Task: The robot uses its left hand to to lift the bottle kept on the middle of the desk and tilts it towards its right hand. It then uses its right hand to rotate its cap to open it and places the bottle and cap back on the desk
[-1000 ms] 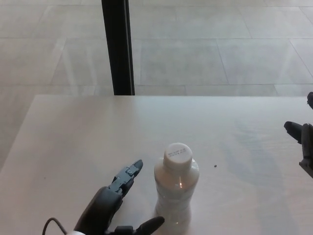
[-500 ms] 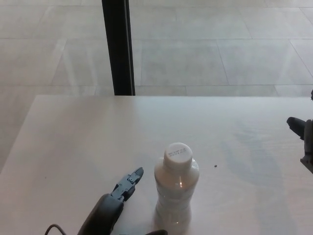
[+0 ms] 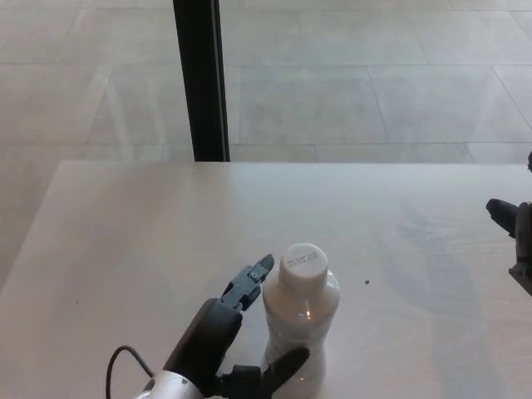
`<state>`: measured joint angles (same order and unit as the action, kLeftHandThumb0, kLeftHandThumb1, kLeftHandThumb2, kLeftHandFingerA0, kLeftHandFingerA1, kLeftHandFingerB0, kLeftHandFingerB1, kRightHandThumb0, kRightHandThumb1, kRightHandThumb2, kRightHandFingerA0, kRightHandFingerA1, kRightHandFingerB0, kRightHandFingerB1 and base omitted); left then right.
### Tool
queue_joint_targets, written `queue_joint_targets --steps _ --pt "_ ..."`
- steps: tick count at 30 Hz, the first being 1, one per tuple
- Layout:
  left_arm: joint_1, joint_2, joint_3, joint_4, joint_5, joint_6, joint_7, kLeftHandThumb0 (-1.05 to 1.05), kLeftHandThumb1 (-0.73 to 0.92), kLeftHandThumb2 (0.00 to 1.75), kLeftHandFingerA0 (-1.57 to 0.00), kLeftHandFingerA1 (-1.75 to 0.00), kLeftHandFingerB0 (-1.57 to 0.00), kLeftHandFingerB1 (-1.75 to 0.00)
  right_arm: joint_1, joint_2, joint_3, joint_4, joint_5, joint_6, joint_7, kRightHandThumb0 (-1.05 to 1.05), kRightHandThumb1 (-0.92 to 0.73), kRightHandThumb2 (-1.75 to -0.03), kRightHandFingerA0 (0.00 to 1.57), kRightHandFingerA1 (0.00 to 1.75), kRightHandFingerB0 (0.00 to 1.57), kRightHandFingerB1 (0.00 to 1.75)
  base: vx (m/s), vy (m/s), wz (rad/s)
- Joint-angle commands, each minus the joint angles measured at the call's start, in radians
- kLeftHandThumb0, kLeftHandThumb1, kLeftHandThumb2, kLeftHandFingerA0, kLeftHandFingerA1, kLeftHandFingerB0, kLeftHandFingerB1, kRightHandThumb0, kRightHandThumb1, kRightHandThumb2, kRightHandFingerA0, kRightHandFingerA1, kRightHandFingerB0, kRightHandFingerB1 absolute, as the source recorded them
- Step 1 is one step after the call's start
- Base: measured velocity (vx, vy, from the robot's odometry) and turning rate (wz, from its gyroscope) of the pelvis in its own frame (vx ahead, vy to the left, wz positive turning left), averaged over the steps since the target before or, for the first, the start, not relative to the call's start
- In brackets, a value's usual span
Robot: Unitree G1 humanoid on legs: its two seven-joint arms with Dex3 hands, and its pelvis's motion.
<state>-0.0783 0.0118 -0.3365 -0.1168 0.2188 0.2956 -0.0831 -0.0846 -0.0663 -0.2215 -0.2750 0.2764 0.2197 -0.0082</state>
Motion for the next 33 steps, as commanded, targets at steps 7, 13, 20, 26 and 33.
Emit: queue_joint_targets --steps 7,13,20,26,33 --pt "-0.002 -0.051 -0.012 0.054 0.021 0.018 0.035 -0.94 0.54 0.97 0.0 -0.22 0.0 -0.08 -0.008 -0.001 -0.001 -0.004 -0.011 0.007 -0.016 -0.66 -0.8 -0.65 0.36 0.64 0.25 0.31 0.0 0.0 0.0" --pt "0.009 -0.049 -0.033 0.051 0.03 0.046 0.025 -0.91 0.43 0.75 0.0 0.0 0.0 0.0 -0.005 0.002 0.002 -0.007 -0.009 0.007 -0.015 -0.68 -0.63 -0.98 0.32 0.65 0.15 0.44 0.0 0.0 0.0" --pt "0.003 -0.073 -0.054 0.049 0.049 0.05 0.056 -1.05 0.56 0.98 0.0 -0.17 0.0 -0.07 0.0 0.003 0.01 -0.008 -0.022 -0.009 -0.016 -0.66 -0.64 -0.98 0.32 0.65 0.15 0.44 0.0 0.0 0.0" --pt "-0.035 -0.155 -0.059 0.093 0.104 0.064 0.167 -0.97 0.51 0.92 0.0 -0.35 0.0 -0.12 -0.015 0.001 0.011 -0.009 -0.027 0.006 -0.023 -0.69 -0.79 -0.65 0.33 0.63 0.25 0.31 0.0 0.0 0.0" --pt "-0.002 -0.325 -0.025 0.15 0.103 -0.025 0.386 -0.74 0.56 0.83 -0.33 -0.76 0.0 0.0 -0.024 -0.001 0.008 -0.017 -0.024 0.02 -0.026 -0.67 -0.79 -0.64 0.35 0.66 0.26 0.32 0.0 0.0 0.0"
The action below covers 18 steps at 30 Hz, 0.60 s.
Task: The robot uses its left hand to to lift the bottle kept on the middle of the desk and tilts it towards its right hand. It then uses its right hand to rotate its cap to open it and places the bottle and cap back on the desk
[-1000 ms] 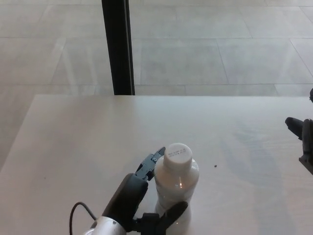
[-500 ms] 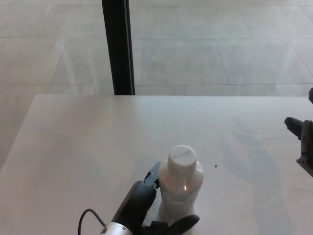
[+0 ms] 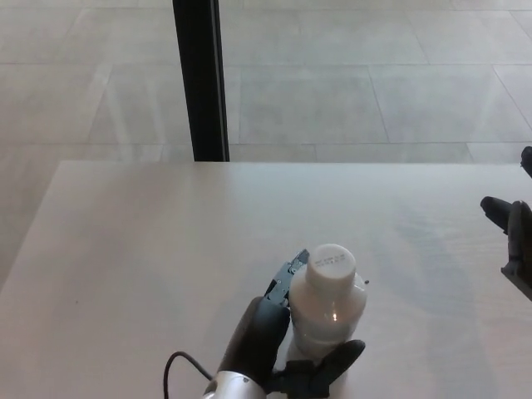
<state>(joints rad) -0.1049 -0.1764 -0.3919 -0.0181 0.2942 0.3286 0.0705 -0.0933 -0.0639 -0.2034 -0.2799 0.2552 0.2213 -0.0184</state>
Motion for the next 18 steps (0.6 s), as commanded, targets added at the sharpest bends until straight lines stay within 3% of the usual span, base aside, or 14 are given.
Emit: queue_joint_targets --steps 1,2,4,5,7,8,9,10,11,12,13,14,16,18 --pt "0.026 -0.171 0.027 0.085 0.033 -0.104 0.301 -0.32 0.79 0.64 -0.68 -1.4 0.0 -0.25 -0.019 -0.002 -0.015 -0.016 0.006 0.024 -0.017 -0.67 -0.79 -0.64 0.36 0.68 0.26 0.32 0.0 0.0 0.0" --pt "0.027 -0.167 0.029 0.083 0.031 -0.104 0.303 -0.32 0.79 0.64 -0.68 -1.4 0.0 -0.25 -0.02 0.001 -0.011 -0.014 0.004 0.023 -0.018 -0.67 -0.79 -0.64 0.36 0.68 0.26 0.32 0.0 0.0 0.0" --pt "0.011 -0.179 0.005 0.078 0.06 -0.03 0.321 -0.15 0.83 0.7 -1.04 -1.63 -0.13 -0.42 -0.023 0.002 -0.011 -0.014 0.008 0.02 -0.016 -0.68 -0.79 -0.64 0.36 0.69 0.26 0.33 0.0 0.0 0.0" --pt "0.001 -0.163 -0.021 0.075 0.062 -0.005 0.279 0.02 0.88 0.72 -0.84 -1.41 -0.44 -0.54 -0.024 0.003 -0.011 -0.018 0.007 0.019 -0.018 -0.68 -0.79 -0.64 0.37 0.7 0.27 0.33 0.0 0.0 0.0" --pt "-0.012 -0.124 -0.067 0.072 0.055 0.002 0.209 0.07 0.78 0.95 -1.03 -1.61 -0.8 -0.86 -0.026 0.006 -0.011 -0.019 0.007 0.012 -0.018 -0.66 -0.79 -0.64 0.37 0.7 0.27 0.33 0.0 0.0 0.0" --pt "-0.015 -0.116 -0.079 0.073 0.054 0.002 0.202 0.13 0.74 1.16 -0.95 -1.63 -0.85 -1.15 -0.026 0.006 -0.012 -0.02 0.009 0.011 -0.017 -0.66 -0.8 -0.64 0.37 0.72 0.27 0.34 0.0 0.0 0.0" --pt "-0.017 -0.108 -0.1 0.071 0.053 0.01 0.194 0.08 0.73 1.3 -1.15 -1.22 -1.09 -1.16 -0.026 0.007 -0.012 -0.023 0.004 0.008 -0.021 -0.66 -0.8 -0.64 0.37 0.72 0.27 0.34 0.0 0.0 0.0" --pt "-0.014 -0.104 -0.109 0.07 0.048 0.01 0.194 0.11 0.71 1.3 -1.0 -1.75 -0.9 -1.54 -0.023 0.009 -0.012 -0.024 0.001 0.006 -0.024 -0.66 -0.8 -0.64 0.38 0.72 0.27 0.33 0.0 0.0 0.0" --pt "-0.011 -0.101 -0.121 0.07 0.043 0.006 0.194 0.08 0.79 1.35 -1.14 -1.24 -1.05 -1.18 -0.019 0.01 -0.014 -0.026 -0.001 0.005 -0.027 -0.66 -0.79 -0.64 0.38 0.71 0.28 0.33 0.0 0.0 0.0" --pt "-0.009 -0.1 -0.128 0.071 0.033 0.004 0.194 0.08 0.78 1.35 -1.13 -1.23 -1.03 -1.17 -0.018 0.008 -0.017 -0.029 -0.004 0.004 -0.03 -0.66 -0.8 -0.64 0.38 0.72 0.27 0.33 0.0 0.0 0.0" --pt "-0.007 -0.098 -0.131 0.072 0.023 0.0 0.193 0.08 0.78 1.35 -1.13 -1.23 -1.03 -1.17 -0.016 0.008 -0.019 -0.03 -0.005 0.001 -0.029 -0.66 -0.8 -0.64 0.38 0.72 0.27 0.33 0.0 0.0 0.0" --pt "-0.008 -0.094 -0.134 0.078 0.02 -0.004 0.196 0.16 0.69 1.38 -0.94 -1.75 -0.75 -1.73 -0.016 0.005 -0.026 -0.025 -0.002 -0.005 -0.026 -0.66 -0.8 -0.64 0.39 0.75 0.28 0.33 0.0 0.0 0.0" --pt "-0.008 -0.089 -0.136 0.076 0.016 0.012 0.199 0.17 0.65 1.49 -0.98 -1.75 -0.79 -1.75 -0.012 0.005 -0.036 -0.03 0.002 0.005 -0.031 -0.64 -0.8 -0.64 0.42 0.76 0.29 0.33 0.0 0.0 0.0" --pt "-0.001 -0.069 -0.136 0.078 0.017 0.001 0.2 0.17 0.64 1.55 -1.09 -1.75 -0.95 -1.57 -0.004 0.013 -0.046 -0.036 0.006 0.013 -0.04 -0.63 -0.79 -0.64 0.45 0.78 0.31 0.33 0.0 0.0 0.0"
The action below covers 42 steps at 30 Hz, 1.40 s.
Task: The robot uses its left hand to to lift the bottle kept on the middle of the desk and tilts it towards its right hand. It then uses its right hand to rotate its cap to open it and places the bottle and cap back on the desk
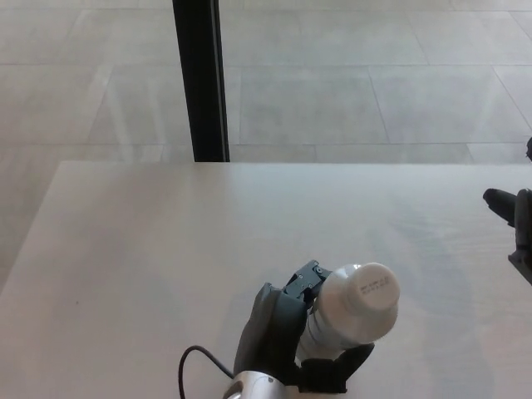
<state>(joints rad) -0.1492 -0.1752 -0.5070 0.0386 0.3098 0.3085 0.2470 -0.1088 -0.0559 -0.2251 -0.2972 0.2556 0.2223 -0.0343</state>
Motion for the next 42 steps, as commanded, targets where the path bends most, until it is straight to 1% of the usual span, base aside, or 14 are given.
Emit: queue_joint_targets --steps 1,4,5,6,7,10,13,14,16,17,29,30,34,42 --pt "0.046 -0.067 -0.021 0.017 0.002 0.029 0.023 0.16 0.64 1.55 -1.07 -1.75 -0.93 -1.56 0.016 0.007 -0.026 -0.02 0.004 0.009 -0.025 -0.63 -0.8 -0.64 0.49 0.81 0.34 0.34 0.0 0.0 0.0" --pt "0.054 -0.052 -0.024 0.002 0.003 0.043 0.015 0.14 0.63 1.56 -1.06 -1.75 -0.92 -1.56 0.031 0.016 -0.023 -0.023 -0.009 0.005 -0.032 -0.64 -0.63 -0.99 0.55 0.79 0.32 0.51 0.0 0.0 0.0" --pt "0.058 -0.048 -0.023 -0.005 0.002 0.049 0.012 0.09 0.82 1.42 -1.13 -1.28 -1.02 -1.2 0.037 0.016 -0.018 -0.023 -0.015 0.0 -0.03 -0.59 -0.78 -0.63 0.64 0.87 0.42 0.38 0.0 0.0 0.0" --pt "0.064 -0.043 -0.021 -0.013 -0.001 0.056 0.007 0.11 0.64 1.54 -1.07 -1.75 -0.91 -1.56 0.049 0.017 -0.01 -0.026 -0.024 -0.005 -0.027 -0.57 -0.75 -0.62 0.68 0.9 0.43 0.39 0.0 0.0 0.0" --pt "0.07 -0.041 -0.02 -0.016 -0.005 0.053 0.005 0.09 0.82 1.42 -1.13 -1.28 -1.02 -1.2 0.06 0.019 -0.007 -0.031 -0.023 -0.005 -0.023 -0.55 -0.74 -0.62 0.72 0.91 0.44 0.4 0.0 0.0 0.0" --pt "0.08 -0.024 -0.012 -0.024 -0.006 0.046 0.0 0.07 0.81 1.4 -1.12 -1.27 -1.01 -1.19 0.09 0.024 0.012 -0.038 -0.021 -0.016 -0.004 -0.55 -0.72 -0.62 0.75 0.94 0.47 0.41 0.0 0.0 0.0" --pt "0.081 -0.005 0.009 -0.055 0.004 0.105 -0.012 0.11 0.66 1.47 -0.88 -1.75 -0.74 -1.66 0.166 -0.018 0.065 -0.084 -0.034 -0.014 0.06 -0.53 -0.55 -0.98 0.75 0.91 0.36 0.56 0.0 0.0 0.0" --pt "0.078 0.004 0.012 -0.062 0.011 0.116 -0.017 0.05 0.78 1.36 -1.06 -1.2 -0.93 -1.13 0.177 -0.026 0.078 -0.09 -0.043 -0.018 0.067 -0.54 -0.7 -0.61 0.78 0.98 0.45 0.4 0.0 0.0 0.0" --pt "0.06 0.033 0.018 -0.078 0.024 0.147 -0.047 0.04 0.79 1.36 -1.06 -1.2 -0.92 -1.12 0.197 -0.043 0.105 -0.1 -0.063 -0.036 0.083 -0.53 -0.66 -0.6 0.78 0.99 0.44 0.4 0.0 0.0 0.0" --pt "0.043 0.062 0.02 -0.091 0.034 0.164 -0.077 0.06 0.68 1.32 -0.91 -1.75 -0.67 -1.72 0.209 -0.058 0.128 -0.107 -0.086 -0.048 0.094 -0.52 -0.66 -0.6 0.78 1.0 0.45 0.4 0.0 0.0 0.0" --pt "-0.075 0.235 0.091 -0.121 0.071 0.295 -0.184 0.1 0.66 1.02 -1.22 -1.55 -0.9 -1.3 0.261 -0.183 0.302 -0.169 -0.224 -0.123 0.156 -0.55 -0.46 -0.87 0.79 0.9 0.37 0.52 0.0 0.0 0.0" --pt "-0.075 0.234 0.091 -0.121 0.072 0.313 -0.184 0.04 0.71 0.99 -0.89 -1.75 -0.7 -1.43 0.255 -0.181 0.313 -0.17 -0.234 -0.123 0.15 -0.52 -0.6 -0.58 0.76 0.9 0.46 0.35 0.0 0.0 0.0" --pt "-0.065 0.232 0.075 -0.127 0.081 0.353 -0.188 0.08 0.64 1.1 -1.17 -1.51 -0.87 -1.24 0.235 -0.17 0.336 -0.174 -0.252 -0.126 0.139 -0.54 -0.59 -0.58 0.73 0.97 0.44 0.38 0.0 0.0 0.0" --pt "-0.056 0.22 0.053 -0.114 0.094 0.386 -0.186 0.02 0.67 0.95 -0.81 -1.75 -0.61 -1.41 0.162 -0.157 0.374 -0.174 -0.346 -0.112 0.1 -0.62 -0.46 -0.88 0.75 0.93 0.35 0.53 0.0 0.0 0.0"
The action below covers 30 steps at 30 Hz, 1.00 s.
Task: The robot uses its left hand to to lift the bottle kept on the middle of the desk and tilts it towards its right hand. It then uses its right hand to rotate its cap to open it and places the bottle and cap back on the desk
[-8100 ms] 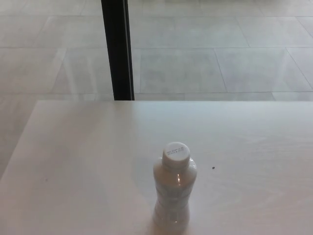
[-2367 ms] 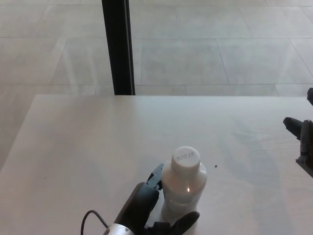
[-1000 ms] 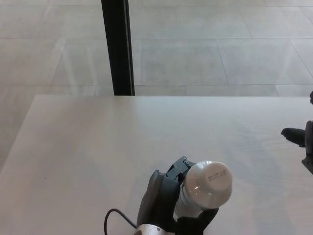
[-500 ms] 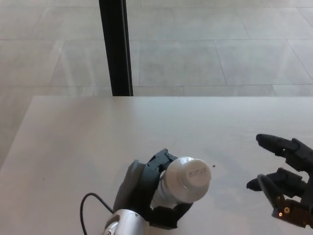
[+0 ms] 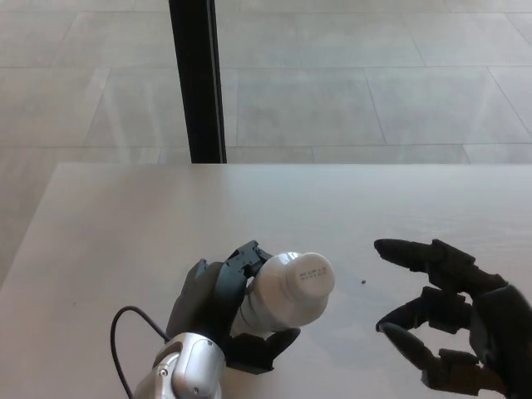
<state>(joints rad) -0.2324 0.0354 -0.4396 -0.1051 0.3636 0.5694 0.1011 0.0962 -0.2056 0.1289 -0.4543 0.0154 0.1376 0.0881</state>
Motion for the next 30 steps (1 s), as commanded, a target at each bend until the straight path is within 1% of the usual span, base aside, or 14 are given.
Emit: queue_joint_targets --steps 1,3,5,6,14,15,18,19,20,22,23,24,28,30 --pt "0.024 0.011 -0.018 0.03 0.042 0.127 -0.045 0.05 0.65 1.04 -1.13 -1.47 -0.68 -1.03 -0.054 -0.005 0.029 -0.01 -0.127 -0.027 -0.03 -0.66 -0.48 -0.87 0.74 0.93 0.35 0.53 0.0 0.0 0.0" --pt "0.014 0.006 -0.021 0.039 0.045 0.133 -0.047 -0.01 0.74 0.89 -0.79 -1.75 -0.63 -1.08 -0.076 0.006 0.049 0.01 -0.17 -0.025 -0.054 -0.59 -0.45 -0.88 0.74 0.91 0.34 0.53 0.0 0.0 0.0" --pt "0.01 0.002 -0.02 0.04 0.044 0.139 -0.05 0.02 0.65 1.02 -1.14 -1.47 -0.71 -1.09 -0.085 0.018 0.055 0.017 -0.183 -0.023 -0.065 -0.58 -0.44 -0.88 0.74 0.91 0.34 0.54 0.0 0.0 0.0" --pt "0.009 -0.001 -0.02 0.038 0.044 0.141 -0.049 -0.01 0.74 0.89 -0.8 -1.75 -0.61 -1.15 -0.091 0.024 0.059 0.023 -0.193 -0.021 -0.071 -0.58 -0.44 -0.88 0.74 0.91 0.34 0.54 0.0 0.0 0.0" --pt "0.0 -0.03 -0.019 0.05 0.05 0.141 -0.043 0.01 0.68 0.98 -0.83 -1.75 -0.62 -1.51 -0.126 0.076 0.075 0.074 -0.271 -0.02 -0.124 -0.55 -0.57 -0.58 0.83 1.1 0.43 0.42 0.0 0.0 0.0" --pt "-0.007 -0.032 -0.016 0.051 0.054 0.149 -0.045 0.03 0.63 1.04 -1.16 -1.48 -0.67 -0.98 -0.125 0.086 0.081 0.082 -0.271 -0.023 -0.126 -0.53 -0.56 -0.57 0.85 1.14 0.44 0.43 0.0 0.0 0.0" --pt "-0.012 -0.036 -0.013 0.049 0.061 0.157 -0.048 -0.02 0.74 0.9 -0.81 -1.75 -0.64 -1.0 -0.124 0.093 0.085 0.084 -0.282 -0.015 -0.122 -0.54 -0.56 -0.57 0.86 1.14 0.44 0.43 0.0 0.0 0.0" --pt "-0.011 -0.04 -0.009 0.047 0.058 0.15 -0.045 0.04 0.64 1.06 -1.16 -1.48 -0.72 -1.05 -0.124 0.094 0.089 0.087 -0.285 -0.009 -0.118 -0.55 -0.56 -0.57 0.85 1.14 0.44 0.43 0.0 0.0 0.0" --pt "-0.011 -0.041 -0.011 0.047 0.058 0.148 -0.046 0.01 0.68 0.99 -0.84 -1.75 -0.65 -1.43 -0.12 0.094 0.089 0.084 -0.287 -0.006 -0.117 -0.55 -0.56 -0.58 0.84 1.14 0.44 0.42 0.0 0.0 0.0" --pt "-0.011 -0.043 -0.015 0.046 0.062 0.148 -0.05 0.01 0.68 0.99 -0.84 -1.75 -0.65 -1.43 -0.114 0.095 0.086 0.081 -0.292 -0.007 -0.116 -0.55 -0.56 -0.58 0.84 1.14 0.44 0.42 0.0 0.0 0.0" --pt "-0.009 -0.043 -0.016 0.049 0.064 0.147 -0.049 0.03 0.73 0.9 -0.8 -1.73 -0.52 -0.77 -0.12 0.095 0.084 0.091 -0.298 -0.015 -0.12 -0.55 -0.56 -0.58 0.85 1.15 0.44 0.42 0.0 0.0 0.0" --pt "-0.005 -0.042 -0.015 0.051 0.062 0.133 -0.048 0.05 0.63 1.09 -1.12 -1.43 -0.58 -0.91 -0.122 0.097 0.083 0.091 -0.297 -0.012 -0.118 -0.55 -0.56 -0.58 0.85 1.18 0.44 0.42 0.0 0.0 0.0" --pt "0.002 -0.051 -0.011 0.046 0.061 0.137 -0.045 0.06 0.65 1.08 -1.17 -1.52 -0.77 -1.17 -0.129 0.097 0.085 0.081 -0.317 0.016 -0.107 -0.56 -0.57 -0.58 0.87 1.17 0.44 0.42 0.0 0.0 0.0" --pt "0.007 -0.05 -0.009 0.048 0.062 0.123 -0.042 0.04 0.68 1.07 -0.84 -1.75 -0.65 -1.45 -0.136 0.102 0.087 0.074 -0.318 0.036 -0.099 -0.56 -0.56 -0.58 0.87 1.17 0.44 0.42 0.0 0.0 0.0"
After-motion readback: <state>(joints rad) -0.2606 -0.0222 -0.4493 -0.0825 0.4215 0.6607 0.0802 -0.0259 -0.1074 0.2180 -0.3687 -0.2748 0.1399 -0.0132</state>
